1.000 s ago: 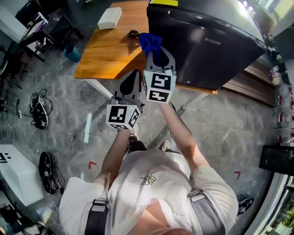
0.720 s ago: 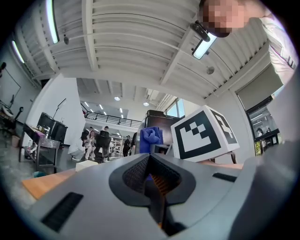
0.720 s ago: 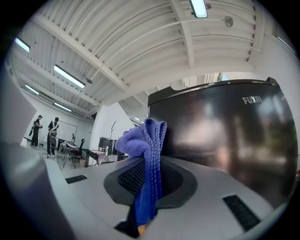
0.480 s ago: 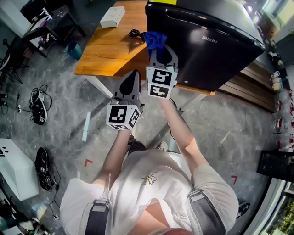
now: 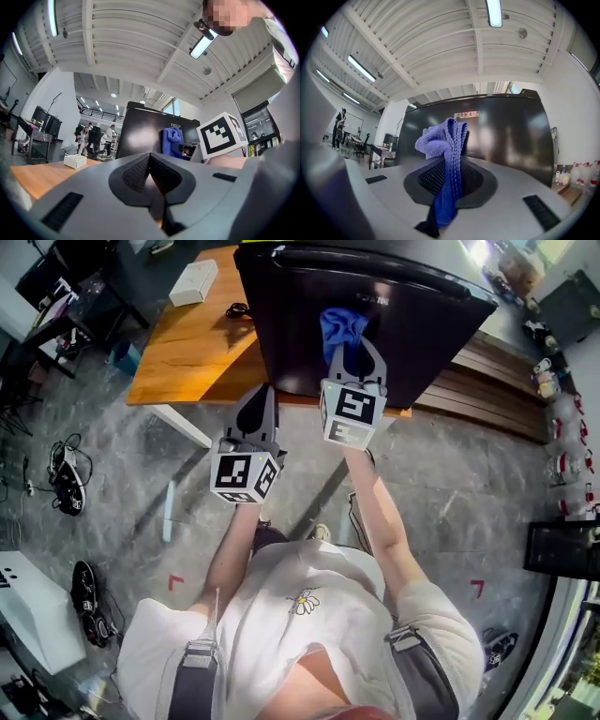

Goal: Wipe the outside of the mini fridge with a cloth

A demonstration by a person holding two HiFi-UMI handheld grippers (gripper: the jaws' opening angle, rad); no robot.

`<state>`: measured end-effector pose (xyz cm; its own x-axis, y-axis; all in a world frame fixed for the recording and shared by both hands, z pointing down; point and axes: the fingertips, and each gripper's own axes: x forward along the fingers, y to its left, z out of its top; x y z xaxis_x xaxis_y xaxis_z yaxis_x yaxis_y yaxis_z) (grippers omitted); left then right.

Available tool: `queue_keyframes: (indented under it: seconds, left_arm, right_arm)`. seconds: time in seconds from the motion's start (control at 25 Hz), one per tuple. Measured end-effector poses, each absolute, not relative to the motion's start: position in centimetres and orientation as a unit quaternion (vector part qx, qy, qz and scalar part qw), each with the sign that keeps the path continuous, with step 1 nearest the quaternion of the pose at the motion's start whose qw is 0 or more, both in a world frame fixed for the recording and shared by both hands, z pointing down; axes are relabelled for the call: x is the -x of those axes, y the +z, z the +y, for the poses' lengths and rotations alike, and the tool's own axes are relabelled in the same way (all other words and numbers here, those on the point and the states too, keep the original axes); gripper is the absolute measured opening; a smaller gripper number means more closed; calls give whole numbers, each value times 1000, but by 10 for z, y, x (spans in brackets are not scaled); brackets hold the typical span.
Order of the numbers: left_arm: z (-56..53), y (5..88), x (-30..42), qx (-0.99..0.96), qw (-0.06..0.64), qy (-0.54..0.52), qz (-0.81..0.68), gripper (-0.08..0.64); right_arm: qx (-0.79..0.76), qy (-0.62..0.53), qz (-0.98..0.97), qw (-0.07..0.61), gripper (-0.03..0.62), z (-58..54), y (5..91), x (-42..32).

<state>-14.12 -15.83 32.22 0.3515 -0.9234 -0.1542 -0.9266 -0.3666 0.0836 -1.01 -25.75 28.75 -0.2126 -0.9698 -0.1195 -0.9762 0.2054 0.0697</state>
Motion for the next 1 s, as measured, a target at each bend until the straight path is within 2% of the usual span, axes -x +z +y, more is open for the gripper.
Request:
queue_keyframes:
  seconds: [0.68, 1.0]
  left_arm:
    - [-144, 321, 86, 821, 20, 82, 564, 5]
    - [-145, 320, 78, 823, 21, 78, 562, 5]
  right_arm:
    - [715, 69, 695, 11, 61, -251, 294, -167]
    - [749, 63, 660, 10, 61, -249, 296, -220]
